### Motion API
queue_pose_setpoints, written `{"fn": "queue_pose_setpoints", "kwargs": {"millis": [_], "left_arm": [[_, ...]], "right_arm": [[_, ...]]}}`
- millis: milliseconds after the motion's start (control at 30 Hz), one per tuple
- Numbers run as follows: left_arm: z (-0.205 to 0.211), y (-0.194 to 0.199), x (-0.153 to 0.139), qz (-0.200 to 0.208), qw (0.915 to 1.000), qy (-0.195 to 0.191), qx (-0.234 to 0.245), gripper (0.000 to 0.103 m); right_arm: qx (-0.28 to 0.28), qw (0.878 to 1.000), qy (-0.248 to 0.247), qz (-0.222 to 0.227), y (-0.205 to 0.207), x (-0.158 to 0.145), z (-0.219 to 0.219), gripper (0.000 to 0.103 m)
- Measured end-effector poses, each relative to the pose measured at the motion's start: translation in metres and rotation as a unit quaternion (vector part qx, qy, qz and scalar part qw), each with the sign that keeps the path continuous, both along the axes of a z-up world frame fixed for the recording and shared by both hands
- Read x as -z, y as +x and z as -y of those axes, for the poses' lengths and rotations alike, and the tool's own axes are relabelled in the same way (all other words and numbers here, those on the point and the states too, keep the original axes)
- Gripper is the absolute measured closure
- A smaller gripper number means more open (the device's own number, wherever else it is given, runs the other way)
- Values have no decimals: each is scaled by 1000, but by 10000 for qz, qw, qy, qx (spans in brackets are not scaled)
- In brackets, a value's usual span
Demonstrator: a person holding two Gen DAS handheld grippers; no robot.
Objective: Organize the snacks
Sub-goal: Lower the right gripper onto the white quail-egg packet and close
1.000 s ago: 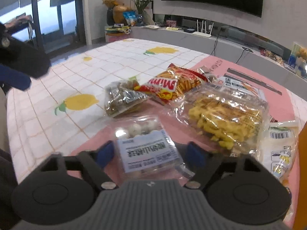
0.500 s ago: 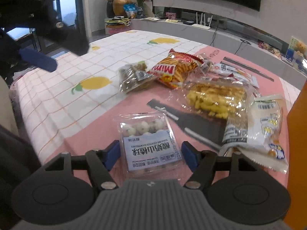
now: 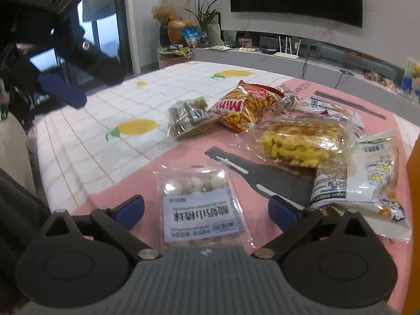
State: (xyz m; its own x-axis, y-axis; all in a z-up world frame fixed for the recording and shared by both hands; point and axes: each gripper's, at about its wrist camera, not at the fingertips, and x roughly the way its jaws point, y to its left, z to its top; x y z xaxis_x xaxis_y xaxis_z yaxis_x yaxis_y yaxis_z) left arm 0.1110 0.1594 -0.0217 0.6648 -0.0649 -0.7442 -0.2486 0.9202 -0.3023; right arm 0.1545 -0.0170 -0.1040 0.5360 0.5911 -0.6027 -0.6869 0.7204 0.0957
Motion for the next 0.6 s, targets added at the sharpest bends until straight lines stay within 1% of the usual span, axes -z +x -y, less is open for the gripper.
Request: {"fn": "queue_pose_setpoints", "kwargs": {"millis": [167,267,367,433,467,500,533,567,600], "left_arm": [[0,1,2,-39,10000,21,-12,14],[1,1,2,-37,10000,26,-11,14],[2,2,3,-54,10000,52,-2,14],[2,3,4,-82,9999,80,4,14],[2,3,4,-86,9999,89,6,14],[2,3,4,-88,9999,95,8,14],[2,3,5,-84,9999,92,11,14],[2,3,5,-83,9999,89,8,14],[2,3,5,-83,9999,86,11,14]], "right_arm": [[-255,9991,-277,216,-5,1,-13,6],[-241,9992,-280,177,-2,1,-15,6],[-165,9992,-295,203,2,1,-16,9],[-125,9993,-258,228,4,0,-15,14],[-107,9993,-247,242,5,0,-15,20],[-79,9994,-238,257,5,-1,-14,27],[-78,9993,-229,275,5,-2,-14,31],[-86,9993,-227,295,5,-2,-14,41],[-76,9991,-253,317,4,-3,-14,43]]}}
